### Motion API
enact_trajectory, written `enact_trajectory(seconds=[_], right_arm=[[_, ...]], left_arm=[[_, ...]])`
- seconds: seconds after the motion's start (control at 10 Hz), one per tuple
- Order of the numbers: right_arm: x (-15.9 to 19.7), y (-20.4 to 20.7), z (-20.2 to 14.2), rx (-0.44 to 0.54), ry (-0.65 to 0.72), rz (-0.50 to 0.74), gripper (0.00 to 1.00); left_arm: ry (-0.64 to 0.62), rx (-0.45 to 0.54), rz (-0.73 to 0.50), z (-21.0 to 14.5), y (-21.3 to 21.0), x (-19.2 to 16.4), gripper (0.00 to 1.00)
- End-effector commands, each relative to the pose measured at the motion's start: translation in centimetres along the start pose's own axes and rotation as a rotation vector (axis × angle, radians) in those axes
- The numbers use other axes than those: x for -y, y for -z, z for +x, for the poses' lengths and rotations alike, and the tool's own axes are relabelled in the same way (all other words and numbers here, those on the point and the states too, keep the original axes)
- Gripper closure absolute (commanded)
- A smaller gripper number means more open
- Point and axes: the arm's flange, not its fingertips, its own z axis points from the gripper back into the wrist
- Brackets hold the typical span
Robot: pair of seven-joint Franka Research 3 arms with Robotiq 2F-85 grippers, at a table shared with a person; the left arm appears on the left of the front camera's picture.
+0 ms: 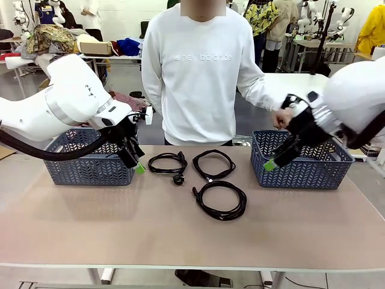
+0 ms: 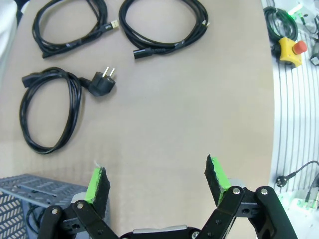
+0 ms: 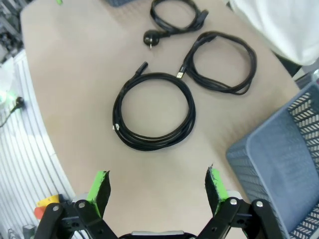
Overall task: Organize the cables according to human instructions.
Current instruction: Pick up a bundle of cables and place it in the basket indicated by the human.
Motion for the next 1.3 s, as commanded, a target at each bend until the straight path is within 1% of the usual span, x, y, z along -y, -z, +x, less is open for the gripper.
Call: enact_trajectory(seconds=[0.0,0.2,0.4,0.6,0.8,0.9,1.0,1.2], right_arm=[[-1.0,1.3,2.7,-0.116,0.011,-0.058,0.00],[-2.9,4.1,5.0,-0.223,-0.014,-0.097,0.00],[-4.1,6.5,6.7,-0.301,-0.031,-0.078,0.00],[-4.9,8.1,7.8,-0.320,-0.029,-0.031,0.00],[-4.7,8.2,7.9,-0.326,-0.023,-0.016,0.00],[-4.2,7.5,7.3,-0.295,-0.035,0.009,0.00],[-4.8,8.6,7.3,-0.318,-0.048,-0.017,0.00],[-4.8,8.6,7.3,-0.318,-0.048,-0.017,0.00]], left_arm=[[-0.002,0.001,0.001,-0.1,-0.1,-0.1,0.00],[-0.002,0.001,0.001,-0.1,-0.1,-0.1,0.00],[-0.002,0.001,0.001,-0.1,-0.1,-0.1,0.00],[-0.002,0.001,0.001,-0.1,-0.1,-0.1,0.00],[-0.002,0.001,0.001,-0.1,-0.1,-0.1,0.00],[-0.002,0.001,0.001,-0.1,-0.1,-0.1,0.00],[-0.002,0.001,0.001,-0.1,-0.1,-0.1,0.00],[-0.002,0.001,0.001,-0.1,-0.1,-0.1,0.00]])
